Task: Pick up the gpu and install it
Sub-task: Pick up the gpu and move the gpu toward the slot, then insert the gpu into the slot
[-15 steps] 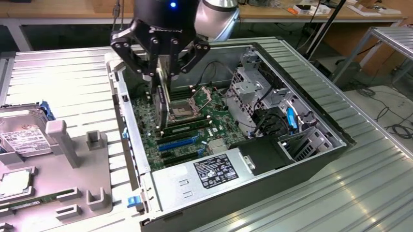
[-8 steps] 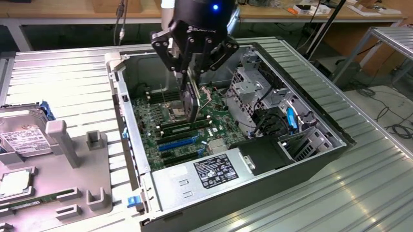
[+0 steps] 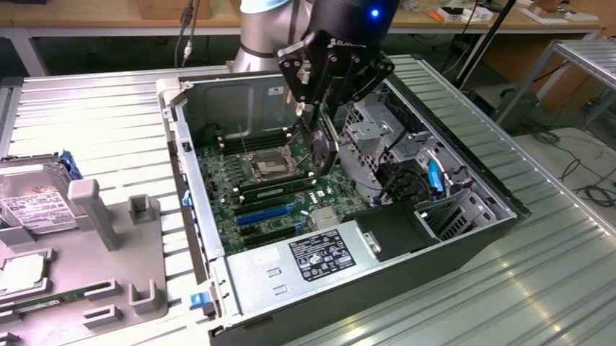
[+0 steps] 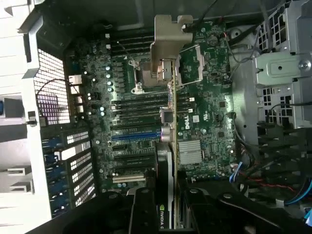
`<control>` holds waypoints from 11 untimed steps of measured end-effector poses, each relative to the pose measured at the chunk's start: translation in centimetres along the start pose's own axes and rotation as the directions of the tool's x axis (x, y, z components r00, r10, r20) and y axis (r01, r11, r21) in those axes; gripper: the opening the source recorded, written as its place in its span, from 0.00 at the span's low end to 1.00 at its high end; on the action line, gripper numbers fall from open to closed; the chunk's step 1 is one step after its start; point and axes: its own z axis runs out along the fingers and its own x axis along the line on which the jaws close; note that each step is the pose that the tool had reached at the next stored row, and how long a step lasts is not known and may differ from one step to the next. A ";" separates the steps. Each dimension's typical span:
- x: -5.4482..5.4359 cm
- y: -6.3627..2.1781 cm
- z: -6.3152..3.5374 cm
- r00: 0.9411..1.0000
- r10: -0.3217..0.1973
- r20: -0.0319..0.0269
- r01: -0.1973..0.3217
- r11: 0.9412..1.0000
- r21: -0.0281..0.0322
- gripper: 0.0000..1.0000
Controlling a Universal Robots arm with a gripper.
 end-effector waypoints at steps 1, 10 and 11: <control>-0.1 0.01 0.00 1.000 -0.001 0.000 0.001 1.000 -0.001 0.27; -0.1 0.01 0.00 1.000 -0.001 0.000 0.001 1.000 -0.001 0.27; -0.1 0.01 0.00 1.000 -0.001 0.000 0.001 1.000 -0.001 0.27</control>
